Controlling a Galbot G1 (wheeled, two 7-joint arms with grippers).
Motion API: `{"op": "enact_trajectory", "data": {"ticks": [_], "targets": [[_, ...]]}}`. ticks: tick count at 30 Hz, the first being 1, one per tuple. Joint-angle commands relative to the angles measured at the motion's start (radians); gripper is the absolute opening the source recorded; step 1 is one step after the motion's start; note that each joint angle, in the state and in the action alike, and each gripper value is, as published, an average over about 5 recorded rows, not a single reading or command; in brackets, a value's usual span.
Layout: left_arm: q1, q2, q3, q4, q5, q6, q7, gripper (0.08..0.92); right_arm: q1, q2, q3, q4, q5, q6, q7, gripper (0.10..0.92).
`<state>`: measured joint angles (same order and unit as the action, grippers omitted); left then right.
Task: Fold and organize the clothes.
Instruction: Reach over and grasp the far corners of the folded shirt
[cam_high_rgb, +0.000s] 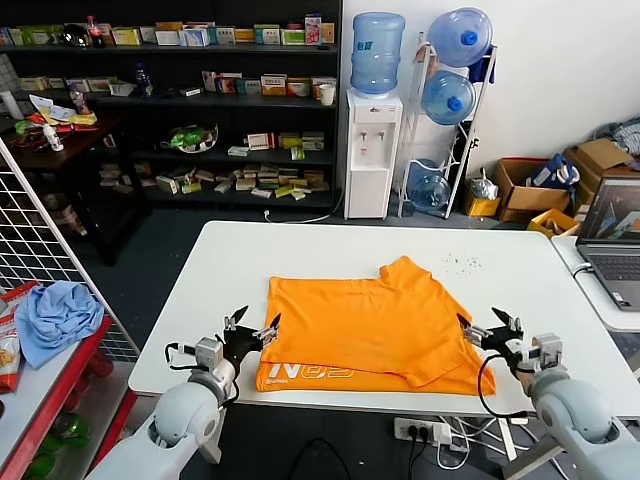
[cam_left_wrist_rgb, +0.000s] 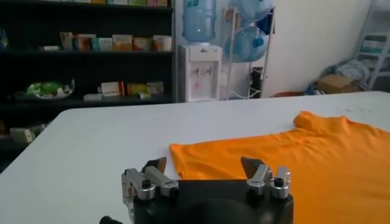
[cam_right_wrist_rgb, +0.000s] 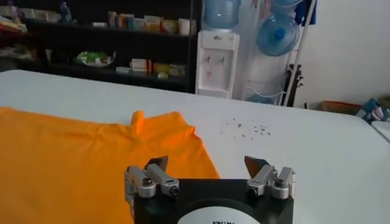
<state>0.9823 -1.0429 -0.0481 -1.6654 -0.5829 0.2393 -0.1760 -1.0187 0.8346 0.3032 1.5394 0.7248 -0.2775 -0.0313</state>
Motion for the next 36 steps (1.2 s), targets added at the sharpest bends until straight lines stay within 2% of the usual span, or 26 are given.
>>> {"op": "enact_trajectory", "data": {"ticks": [1, 5, 11, 16, 27, 30, 33, 36], "targets": [[-0.415, -0.143, 0.135, 0.451, -0.078, 0.043, 0.008, 0.822, 0.467, 0.105, -0.219, -0.359, 0.034, -0.081, -0.125, 0.823], [-0.469, -0.201, 0.136, 0.554, -0.056, 0.063, 0.016, 0.823, 0.518, 0.151, -0.23, -0.456, 0.001, -0.109, -0.147, 0.823], [-0.51, -0.247, 0.123, 0.637, -0.028, 0.086, 0.029, 0.823, 0.569, 0.21, -0.205, -0.607, -0.057, -0.136, -0.175, 0.823], [-0.517, -0.265, 0.12, 0.669, -0.012, 0.109, 0.036, 0.823, 0.59, 0.264, -0.183, -0.711, -0.108, -0.121, -0.208, 0.823], [-0.498, -0.279, 0.119, 0.684, 0.01, 0.147, 0.04, 0.823, 0.62, 0.353, -0.161, -0.834, -0.197, -0.119, -0.283, 0.823], [-0.493, -0.273, 0.114, 0.684, 0.006, 0.151, 0.045, 0.823, 0.617, 0.357, -0.165, -0.836, -0.208, -0.124, -0.286, 0.787], [-0.484, -0.264, 0.108, 0.679, 0.002, 0.15, 0.05, 0.82, 0.618, 0.356, -0.167, -0.838, -0.209, -0.126, -0.282, 0.705], [-0.472, -0.252, 0.103, 0.665, -0.004, 0.151, 0.052, 0.78, 0.622, 0.356, -0.169, -0.84, -0.212, -0.117, -0.281, 0.619]]}}
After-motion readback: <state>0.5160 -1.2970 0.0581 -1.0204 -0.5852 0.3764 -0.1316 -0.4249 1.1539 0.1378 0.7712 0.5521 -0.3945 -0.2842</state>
